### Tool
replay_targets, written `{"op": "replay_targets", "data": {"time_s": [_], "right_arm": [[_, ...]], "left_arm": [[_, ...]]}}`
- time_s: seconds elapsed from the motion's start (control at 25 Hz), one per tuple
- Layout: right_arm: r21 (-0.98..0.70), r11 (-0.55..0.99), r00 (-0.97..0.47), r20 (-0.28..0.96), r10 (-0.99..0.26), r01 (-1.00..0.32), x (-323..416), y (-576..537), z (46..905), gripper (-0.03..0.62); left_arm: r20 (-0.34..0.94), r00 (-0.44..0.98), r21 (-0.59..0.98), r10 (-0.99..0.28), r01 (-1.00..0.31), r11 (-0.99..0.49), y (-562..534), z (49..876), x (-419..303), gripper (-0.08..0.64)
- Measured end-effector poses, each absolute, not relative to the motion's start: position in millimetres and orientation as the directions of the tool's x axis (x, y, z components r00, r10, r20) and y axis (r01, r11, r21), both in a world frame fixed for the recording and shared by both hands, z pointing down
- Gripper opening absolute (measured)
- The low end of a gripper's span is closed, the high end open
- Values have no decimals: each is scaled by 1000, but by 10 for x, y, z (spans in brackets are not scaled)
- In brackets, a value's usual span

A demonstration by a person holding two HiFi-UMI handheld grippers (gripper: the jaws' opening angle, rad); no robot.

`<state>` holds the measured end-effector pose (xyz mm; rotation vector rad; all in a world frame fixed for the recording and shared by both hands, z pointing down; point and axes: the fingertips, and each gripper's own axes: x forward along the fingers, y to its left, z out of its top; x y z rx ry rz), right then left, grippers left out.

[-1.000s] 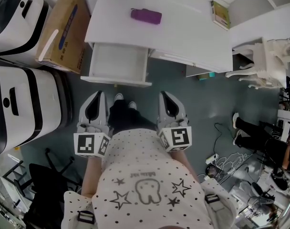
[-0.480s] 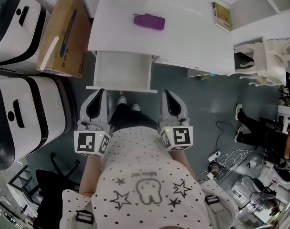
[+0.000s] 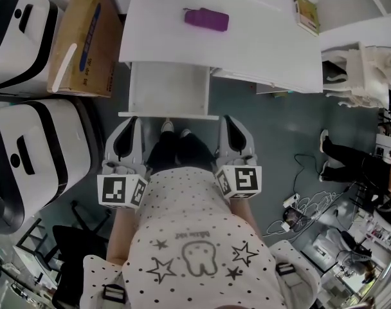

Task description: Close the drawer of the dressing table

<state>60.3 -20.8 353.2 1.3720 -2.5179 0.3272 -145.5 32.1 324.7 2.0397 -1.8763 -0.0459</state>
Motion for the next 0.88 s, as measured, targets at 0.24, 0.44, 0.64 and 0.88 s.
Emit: {"op": "replay_targets", "data": {"time_s": [0.24, 0.44, 0.64, 0.88], "right_arm": [[-62, 545, -530, 348, -773, -836, 690, -216, 3541, 3], [-63, 540, -524, 357, -773, -839, 830, -315, 3538, 3], [-65, 561, -545, 354, -760, -825, 862, -376, 3536, 3], [-69, 582, -564, 359, -744, -811, 872, -445, 3546, 3]], "left_arm": [[256, 84, 279, -963, -960, -10, 372, 3390, -1420, -5], [307, 55, 261, -950, -965, 28, 490, 3566, -1396, -5], [312, 42, 229, -949, -973, 32, 476, 3580, -1290, -5], [415, 73, 198, -907, -980, 12, 496, 3876, -1172, -5]]}}
